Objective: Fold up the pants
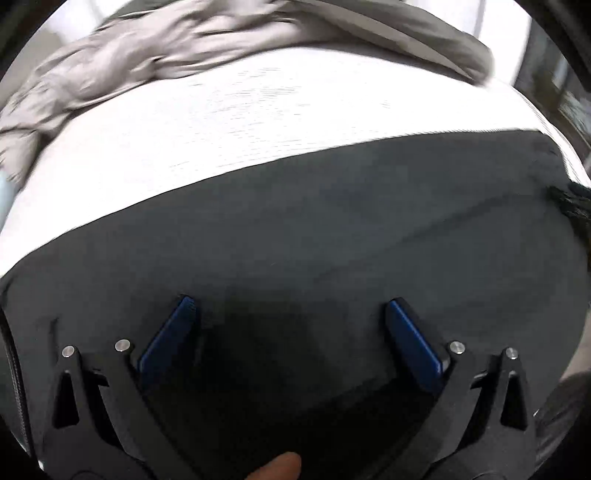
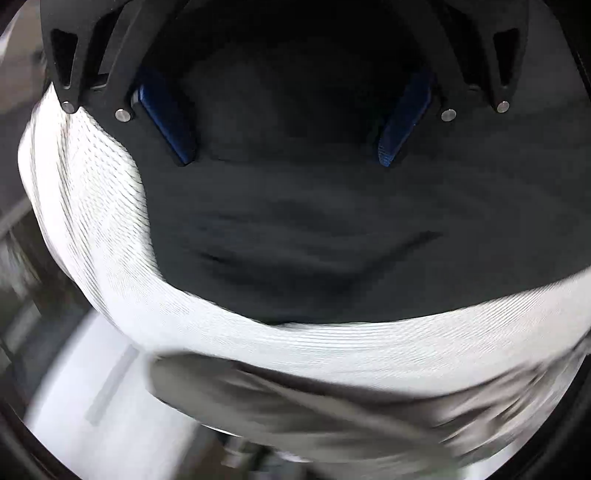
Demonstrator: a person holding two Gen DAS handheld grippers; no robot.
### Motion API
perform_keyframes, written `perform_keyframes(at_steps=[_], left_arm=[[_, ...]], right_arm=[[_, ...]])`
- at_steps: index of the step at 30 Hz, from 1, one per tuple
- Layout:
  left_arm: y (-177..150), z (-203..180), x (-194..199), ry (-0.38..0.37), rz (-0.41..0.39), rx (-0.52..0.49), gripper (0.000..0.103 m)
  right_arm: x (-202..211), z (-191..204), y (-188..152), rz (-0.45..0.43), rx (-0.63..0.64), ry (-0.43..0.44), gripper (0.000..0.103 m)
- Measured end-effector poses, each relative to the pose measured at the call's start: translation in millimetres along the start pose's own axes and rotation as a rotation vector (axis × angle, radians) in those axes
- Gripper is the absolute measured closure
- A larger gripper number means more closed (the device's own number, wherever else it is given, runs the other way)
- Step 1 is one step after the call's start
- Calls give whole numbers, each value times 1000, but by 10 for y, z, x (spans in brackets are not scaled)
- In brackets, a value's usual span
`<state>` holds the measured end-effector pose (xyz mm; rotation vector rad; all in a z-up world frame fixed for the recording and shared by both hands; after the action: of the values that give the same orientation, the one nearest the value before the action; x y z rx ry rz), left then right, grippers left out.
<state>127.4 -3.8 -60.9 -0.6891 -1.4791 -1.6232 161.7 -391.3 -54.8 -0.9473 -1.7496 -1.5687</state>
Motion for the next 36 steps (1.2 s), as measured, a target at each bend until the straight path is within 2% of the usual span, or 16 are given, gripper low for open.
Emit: perform_keyframes(at_steps=[2, 4, 6, 8, 10, 12, 13, 15, 17, 20, 23, 25, 28, 30, 32, 36], left_arm=[[-52, 96, 117, -17, -19, 38, 1], [-67, 67, 267, -61, -53, 48, 1], [-45, -69, 356, -129, -83, 5, 1], [-82, -386, 481, -169, -93, -81, 1], [-177, -629, 438, -178, -72, -158, 1], [-309, -742, 328, -156, -30, -229, 0], [-357, -823, 293, -156, -26, -235, 0], [-437, -651, 306, -164, -24, -221, 0], [-486, -319, 294, -128, -24, -188, 0], [-535, 197, 213, -101, -5, -101, 0], [-644, 482, 271, -92, -12, -58, 1], [-552, 591, 235, -88, -20, -40, 1], [-407, 638, 323, -103, -50, -2, 1], [-196, 580, 315, -113, -59, 35, 1], [175, 432, 172, -119, -35, 80, 1], [645, 216, -140, -52, -21, 61, 1]], right_arm=[[105, 143, 14, -12, 63, -34, 3], [184, 364, 71, -25, 112, 8, 3], [348, 782, 121, -64, 155, 123, 3], [404, 1220, 140, -63, 184, 258, 3], [356, 1672, 91, -23, 253, 392, 3], [294, 2081, -52, 28, 358, 451, 3], [246, 2175, -130, 48, 406, 436, 3], [161, 2152, -200, 55, 460, 410, 3], [141, 1833, -186, 66, 393, 411, 3], [84, 1210, -157, 51, 304, 259, 2], [5, 541, -110, 56, 160, 121, 1], [16, 362, -61, 44, 97, 115, 1], [48, 606, 103, 30, 99, 126, 1], [51, 862, 166, 22, 146, 222, 1], [25, 1236, 224, 31, 207, 283, 1], [-107, 1916, 510, 32, 287, 336, 1]])
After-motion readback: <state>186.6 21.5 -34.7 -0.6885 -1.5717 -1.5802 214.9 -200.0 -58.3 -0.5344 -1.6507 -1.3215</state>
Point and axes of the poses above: each gripper's, at about its wrist camera, not at the fingertips, and x roughly against the way its jaws point, z to its left, y to its top, the point moved 7 cm from there along -x, roughly the way its jaws point, and after that the axes turned 11 degrees about y, right-handed, at the moved point
